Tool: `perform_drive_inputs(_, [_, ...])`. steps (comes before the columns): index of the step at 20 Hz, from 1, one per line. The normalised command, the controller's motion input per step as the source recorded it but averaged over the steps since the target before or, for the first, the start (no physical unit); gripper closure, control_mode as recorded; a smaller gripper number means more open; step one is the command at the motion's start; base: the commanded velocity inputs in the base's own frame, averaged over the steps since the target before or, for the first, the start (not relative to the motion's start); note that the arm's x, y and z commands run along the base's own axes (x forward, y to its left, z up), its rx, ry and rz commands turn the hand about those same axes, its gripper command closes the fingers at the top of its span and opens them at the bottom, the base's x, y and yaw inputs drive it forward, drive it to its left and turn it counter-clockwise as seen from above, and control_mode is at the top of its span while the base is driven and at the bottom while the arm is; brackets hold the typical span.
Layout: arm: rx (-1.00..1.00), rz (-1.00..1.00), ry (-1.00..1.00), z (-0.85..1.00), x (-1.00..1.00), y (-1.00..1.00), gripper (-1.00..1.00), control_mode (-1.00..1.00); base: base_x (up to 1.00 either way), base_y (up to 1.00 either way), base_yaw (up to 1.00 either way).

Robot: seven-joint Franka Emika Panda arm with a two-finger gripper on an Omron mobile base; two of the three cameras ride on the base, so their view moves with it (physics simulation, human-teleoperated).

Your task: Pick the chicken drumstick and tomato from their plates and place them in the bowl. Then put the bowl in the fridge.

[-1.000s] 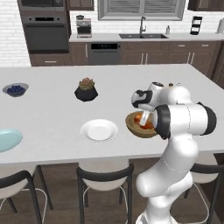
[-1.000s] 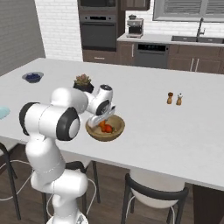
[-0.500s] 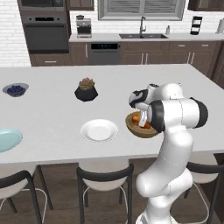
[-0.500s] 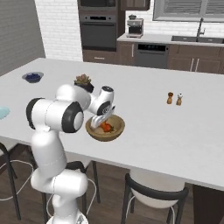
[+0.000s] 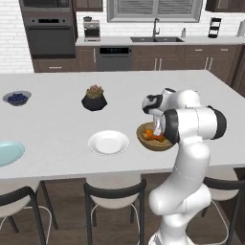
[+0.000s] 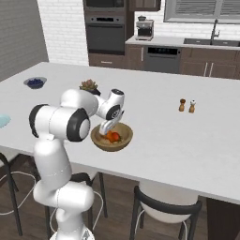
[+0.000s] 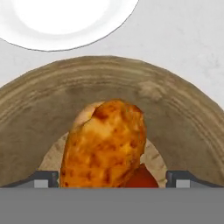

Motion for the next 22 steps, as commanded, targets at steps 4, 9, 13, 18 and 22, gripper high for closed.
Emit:
perform_drive_inputs(4, [0.00,0.00,-0.12,0.39,-0.45,0.00,-1.00,-1.00,0.00,0.00,0.00])
perform_drive_inputs(9, [0.00,-0.15,-0.05,0.48,-0.39,0.00,-1.00,-1.00,0.00,0.00,0.00])
perform_drive_inputs(13, [0.00,-0.46,-0.01,0.12,-0.30,0.00,-1.00,-1.00,0.00,0.00,0.00])
perform_drive_inputs(18, [0.00,-0.68,0.03,0.07,-0.01,-0.01,-1.00,-1.00,0.00,0.00,0.00])
perform_drive_inputs(22, [0.06,-0.61,0.00,0.31,-0.02,-0.15,-1.00,-1.00,0.00,0.00,0.00])
